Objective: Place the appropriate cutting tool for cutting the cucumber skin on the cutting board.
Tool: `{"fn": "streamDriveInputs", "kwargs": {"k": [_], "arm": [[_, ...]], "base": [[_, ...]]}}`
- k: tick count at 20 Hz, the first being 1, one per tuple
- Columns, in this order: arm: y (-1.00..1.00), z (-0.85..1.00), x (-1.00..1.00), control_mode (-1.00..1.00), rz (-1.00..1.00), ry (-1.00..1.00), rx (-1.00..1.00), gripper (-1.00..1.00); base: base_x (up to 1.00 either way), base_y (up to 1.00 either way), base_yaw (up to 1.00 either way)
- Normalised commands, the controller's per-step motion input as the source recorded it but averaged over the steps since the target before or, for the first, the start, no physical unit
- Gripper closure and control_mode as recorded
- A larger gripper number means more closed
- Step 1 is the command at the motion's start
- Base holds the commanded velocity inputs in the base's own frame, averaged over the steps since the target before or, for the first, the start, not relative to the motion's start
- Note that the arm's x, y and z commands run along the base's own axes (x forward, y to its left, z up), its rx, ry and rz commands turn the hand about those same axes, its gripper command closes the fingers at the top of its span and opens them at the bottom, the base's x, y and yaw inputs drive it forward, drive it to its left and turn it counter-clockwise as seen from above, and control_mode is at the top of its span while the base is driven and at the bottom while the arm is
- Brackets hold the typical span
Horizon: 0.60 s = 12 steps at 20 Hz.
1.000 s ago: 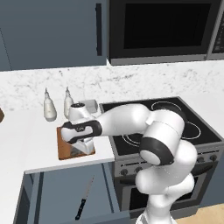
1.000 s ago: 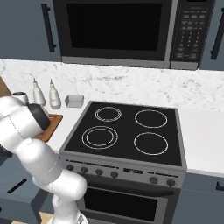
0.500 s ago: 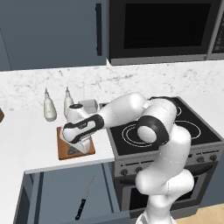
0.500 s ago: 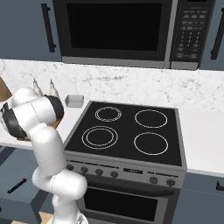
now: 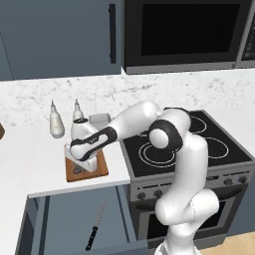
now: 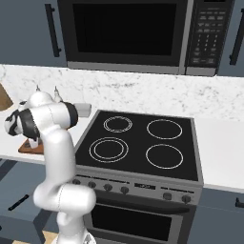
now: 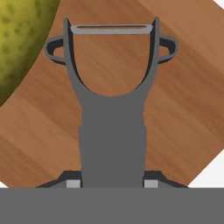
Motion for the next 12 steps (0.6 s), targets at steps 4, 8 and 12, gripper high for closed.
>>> {"fn": "streamDriveInputs", "kwargs": {"k": [4, 8, 12], "arm": [[0.05, -0.19, 0.05, -1.0, 0.0, 0.01, 0.0, 1.0], [0.0, -0.19, 0.0, -1.0, 0.0, 0.01, 0.0, -1.0], [0.0, -0.15, 0.0, -1.0, 0.0, 0.01, 0.0, -1.0]], "base": [[0.0, 0.0, 0.0], [0.0, 0.0, 0.0], [0.0, 0.0, 0.0]]}}
